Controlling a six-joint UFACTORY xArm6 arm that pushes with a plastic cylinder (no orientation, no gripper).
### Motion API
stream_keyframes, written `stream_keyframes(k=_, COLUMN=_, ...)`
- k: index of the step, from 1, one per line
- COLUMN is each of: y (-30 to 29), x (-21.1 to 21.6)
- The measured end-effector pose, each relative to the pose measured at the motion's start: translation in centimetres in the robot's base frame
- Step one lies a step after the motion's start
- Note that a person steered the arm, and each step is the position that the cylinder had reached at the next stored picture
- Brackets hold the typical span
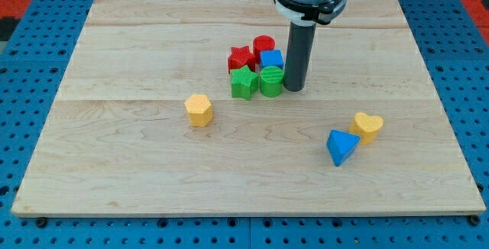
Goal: Move the blue triangle to the left of the yellow heart
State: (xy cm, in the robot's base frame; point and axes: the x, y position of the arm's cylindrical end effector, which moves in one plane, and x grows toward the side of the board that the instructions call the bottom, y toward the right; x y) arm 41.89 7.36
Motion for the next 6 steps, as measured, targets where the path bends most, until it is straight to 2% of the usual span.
stream_keyframes(k=2, y=4.1, x=-0.3)
stream_keyframes(k=4, y=14.2, x=-0.7)
stream_keyframes(k=6, y=27.1, x=-0.8)
